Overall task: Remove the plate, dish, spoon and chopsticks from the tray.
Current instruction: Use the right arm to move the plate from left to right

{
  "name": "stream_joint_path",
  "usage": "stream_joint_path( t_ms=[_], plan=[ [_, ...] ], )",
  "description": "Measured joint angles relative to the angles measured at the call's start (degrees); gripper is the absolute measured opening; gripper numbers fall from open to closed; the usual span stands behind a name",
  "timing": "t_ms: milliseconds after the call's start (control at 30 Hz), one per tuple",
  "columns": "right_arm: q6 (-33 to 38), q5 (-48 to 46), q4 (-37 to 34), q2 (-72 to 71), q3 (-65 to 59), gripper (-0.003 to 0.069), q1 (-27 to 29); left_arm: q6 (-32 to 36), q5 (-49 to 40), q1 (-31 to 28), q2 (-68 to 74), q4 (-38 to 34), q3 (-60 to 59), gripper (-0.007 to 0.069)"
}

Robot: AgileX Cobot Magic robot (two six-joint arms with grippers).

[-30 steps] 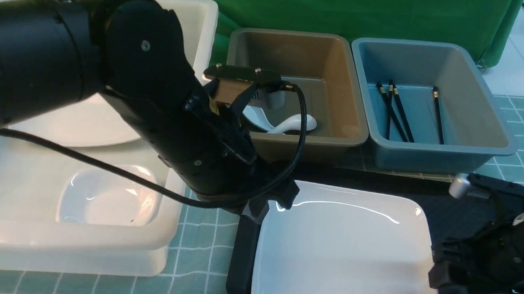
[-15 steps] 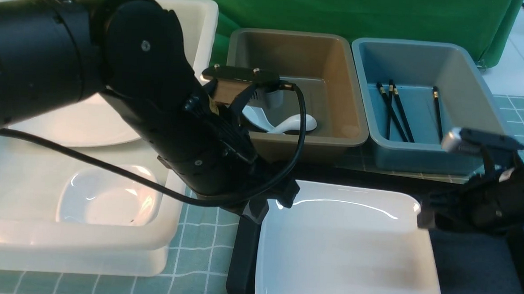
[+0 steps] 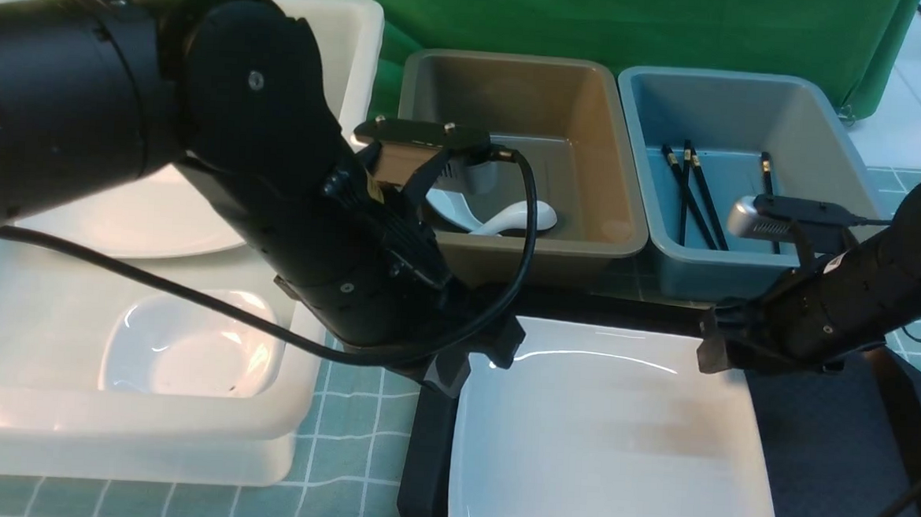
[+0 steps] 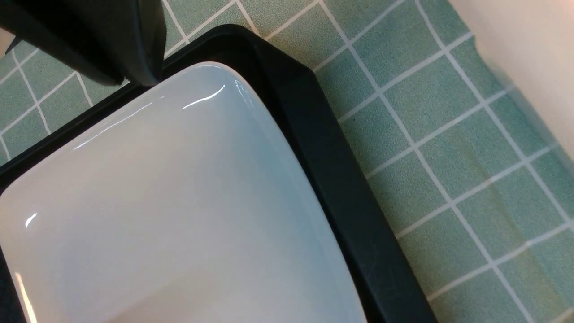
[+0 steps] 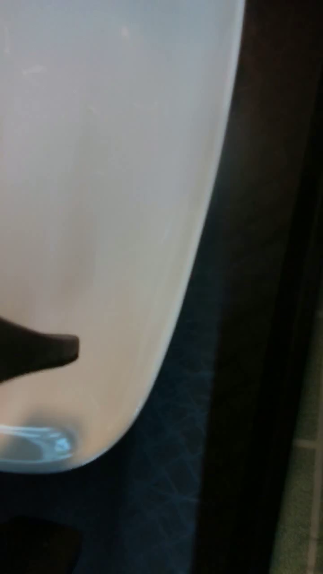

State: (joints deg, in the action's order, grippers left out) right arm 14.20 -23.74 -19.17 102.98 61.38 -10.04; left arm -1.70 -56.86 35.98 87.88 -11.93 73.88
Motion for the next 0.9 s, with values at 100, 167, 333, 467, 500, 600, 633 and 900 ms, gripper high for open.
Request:
stream_joint_path(
  t_ms=[100,167,333,467,500,600,633,900],
  plan=[
    [0.37,-0.32,0.00,1.77,0.05,0.0500,0.00,0.00,0.00,0.00,0.00,0.00,0.00,0.0013],
    [0.78,-0.96,0.00,2.42,0.05,0.0469,0.00,0.00,0.00,0.00,0.00,0.00,0.00,0.0013],
    [2.04,-1.77,0.00,2.42,0.05,0.0229,-0.04,-0.97,0.05,0.00,0.00,0.00,0.00,0.0013],
    [1.94,-2.18,0.06,1.67,0.11,0.0191,-0.04,-1.47,0.05,0.00,0.00,0.00,0.00,0.0013],
    [1.78,-2.44,0.30,1.35,0.11,0.0191,-0.04,-1.52,0.05,0.00,0.00,0.00,0.00,0.0013],
    [0.81,-3.17,1.41,0.59,0.11,0.0191,0.30,-1.70,0.05,0.00,0.00,0.00,0.00,0.0013],
    [0.41,-3.77,1.93,0.26,0.11,0.0190,0.72,-1.70,0.05,0.00,0.00,0.00,0.00,0.0013],
    [-2.05,-6.54,6.34,-1.35,0.11,0.0186,6.87,-1.99,0.85,0.00,0.00,0.00,0.00,0.0013]
  ],
)
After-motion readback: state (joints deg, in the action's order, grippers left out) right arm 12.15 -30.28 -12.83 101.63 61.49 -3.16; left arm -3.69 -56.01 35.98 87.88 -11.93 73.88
